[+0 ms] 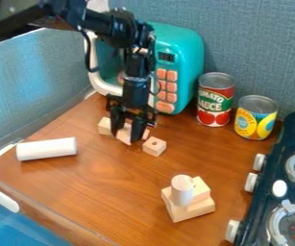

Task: Take the cube and put it next to the rectangle block

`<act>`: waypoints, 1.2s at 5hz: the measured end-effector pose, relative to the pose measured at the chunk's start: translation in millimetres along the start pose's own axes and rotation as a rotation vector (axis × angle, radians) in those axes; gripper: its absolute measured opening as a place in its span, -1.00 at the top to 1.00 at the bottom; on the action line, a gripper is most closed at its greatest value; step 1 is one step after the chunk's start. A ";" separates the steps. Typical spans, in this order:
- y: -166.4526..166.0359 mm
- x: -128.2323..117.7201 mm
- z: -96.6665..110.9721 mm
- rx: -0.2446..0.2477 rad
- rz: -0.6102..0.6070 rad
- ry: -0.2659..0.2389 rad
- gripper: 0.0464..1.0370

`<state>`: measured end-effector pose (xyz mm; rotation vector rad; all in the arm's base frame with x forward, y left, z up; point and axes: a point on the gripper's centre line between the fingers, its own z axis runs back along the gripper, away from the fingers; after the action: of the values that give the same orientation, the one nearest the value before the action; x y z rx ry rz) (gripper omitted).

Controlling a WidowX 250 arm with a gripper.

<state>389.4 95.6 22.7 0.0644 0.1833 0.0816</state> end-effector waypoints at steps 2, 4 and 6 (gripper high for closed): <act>-18.9 -25.2 1.4 -0.045 -0.033 0.021 -0.06; -3.8 -52.0 10.6 -0.118 -0.078 0.029 -0.06; 0.9 -51.3 10.1 -0.103 -0.056 0.024 -0.06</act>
<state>341.0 91.4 41.9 -0.0440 0.2040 0.0361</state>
